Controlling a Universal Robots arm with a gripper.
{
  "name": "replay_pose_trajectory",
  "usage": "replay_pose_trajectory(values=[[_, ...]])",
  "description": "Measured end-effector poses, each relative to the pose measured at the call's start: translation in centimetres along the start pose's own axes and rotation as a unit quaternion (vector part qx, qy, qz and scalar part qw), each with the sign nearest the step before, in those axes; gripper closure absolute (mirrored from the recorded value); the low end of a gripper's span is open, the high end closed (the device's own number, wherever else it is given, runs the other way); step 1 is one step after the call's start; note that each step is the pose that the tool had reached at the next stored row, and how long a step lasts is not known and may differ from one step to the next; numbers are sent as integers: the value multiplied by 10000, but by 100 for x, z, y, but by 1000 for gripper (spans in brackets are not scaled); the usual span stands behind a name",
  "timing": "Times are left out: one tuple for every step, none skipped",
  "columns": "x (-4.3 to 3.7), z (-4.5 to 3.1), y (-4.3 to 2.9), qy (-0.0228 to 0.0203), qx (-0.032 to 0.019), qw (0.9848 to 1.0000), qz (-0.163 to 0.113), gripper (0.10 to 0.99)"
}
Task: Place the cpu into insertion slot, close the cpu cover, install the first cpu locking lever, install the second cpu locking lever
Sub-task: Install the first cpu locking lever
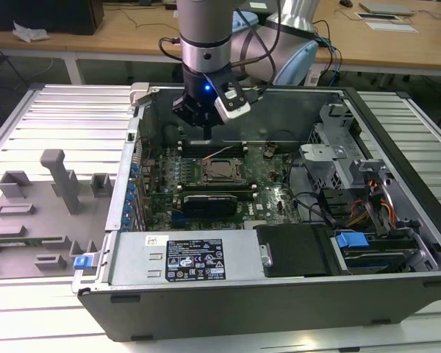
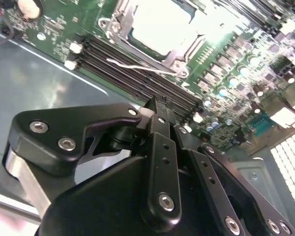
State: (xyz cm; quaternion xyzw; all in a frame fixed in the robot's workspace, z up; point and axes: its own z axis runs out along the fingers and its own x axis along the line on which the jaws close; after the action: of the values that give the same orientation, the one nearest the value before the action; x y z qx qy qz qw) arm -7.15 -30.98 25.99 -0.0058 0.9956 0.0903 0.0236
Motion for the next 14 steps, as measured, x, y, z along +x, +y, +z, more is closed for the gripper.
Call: replay_pose_trajectory(values=[[-47, 2, -2, 19, 0, 10000, 4, 980], [-74, 4, -2, 29, 0, 10000, 5, 980], [-97, 5, -3, 37, 0, 10000, 6, 980], [-118, 6, -3, 44, 0, 10000, 8, 980], [-130, 6, -4, 49, 0, 10000, 9, 980], [-136, 6, -4, 52, 0, 10000, 9, 980], [-138, 8, -4, 51, -1, 10000, 9, 980], [-138, 17, -5, 45, 0, 10000, 9, 980], [-137, 22, -6, 21, 7, 10000, 4, 980], [-137, 24, -7, -11, 13, 10000, -2, 980], [-137, 29, -8, -69, 19, 10000, -13, 980], [-137, 33, -8, -136, 28, 9999, -26, 980], [-137, 35, -9, -200, 40, 9998, -38, 980], [-137, 37, -9, -248, 49, 9997, -48, 980]])
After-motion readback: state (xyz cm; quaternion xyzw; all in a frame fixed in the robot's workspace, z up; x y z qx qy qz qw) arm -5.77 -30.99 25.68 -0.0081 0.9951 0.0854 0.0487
